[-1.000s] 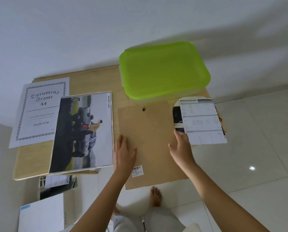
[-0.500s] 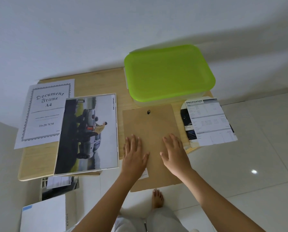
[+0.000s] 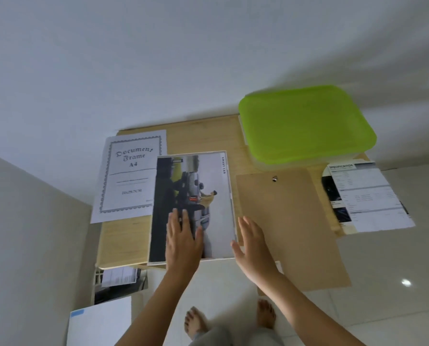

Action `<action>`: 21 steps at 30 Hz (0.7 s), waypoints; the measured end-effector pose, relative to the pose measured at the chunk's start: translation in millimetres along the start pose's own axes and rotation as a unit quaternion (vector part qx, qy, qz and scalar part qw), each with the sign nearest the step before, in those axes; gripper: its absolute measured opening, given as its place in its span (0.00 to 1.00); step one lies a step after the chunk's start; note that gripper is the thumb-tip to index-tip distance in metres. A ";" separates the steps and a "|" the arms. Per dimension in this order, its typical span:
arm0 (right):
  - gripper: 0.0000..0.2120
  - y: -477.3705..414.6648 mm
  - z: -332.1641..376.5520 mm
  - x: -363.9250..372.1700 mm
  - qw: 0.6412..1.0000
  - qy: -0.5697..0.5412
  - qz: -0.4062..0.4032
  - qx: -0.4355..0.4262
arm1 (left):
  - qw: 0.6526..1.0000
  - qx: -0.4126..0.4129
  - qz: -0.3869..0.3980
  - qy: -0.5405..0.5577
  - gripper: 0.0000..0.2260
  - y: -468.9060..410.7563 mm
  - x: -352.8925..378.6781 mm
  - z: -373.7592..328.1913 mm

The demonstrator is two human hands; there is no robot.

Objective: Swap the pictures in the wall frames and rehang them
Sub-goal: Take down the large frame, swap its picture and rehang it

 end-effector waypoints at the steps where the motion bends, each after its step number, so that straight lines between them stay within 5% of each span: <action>1: 0.29 -3.0 10.5 12.8 1.000 0.001 0.005 0.000 | 1.000 -0.014 -0.008 -0.008 0.29 -4.5 -6.8 18.8; 15: 0.33 -34.1 45.6 84.7 0.970 0.203 -0.040 0.127 | 0.998 0.046 0.034 -0.004 0.38 -32.0 -3.5 100.8; 21: 0.37 -37.5 52.9 89.6 0.973 0.160 -0.057 0.153 | 0.999 0.049 0.014 0.000 0.36 -32.4 -1.7 101.4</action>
Point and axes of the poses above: each hand's wrist, its own y-axis away from the middle knuckle, its own x-axis out of the palm, z = x × y, the point moved 3 cm from there along -y, towards the middle knuckle, and after that the axes turned 8 degrees about -x, right-handed, at the moved point
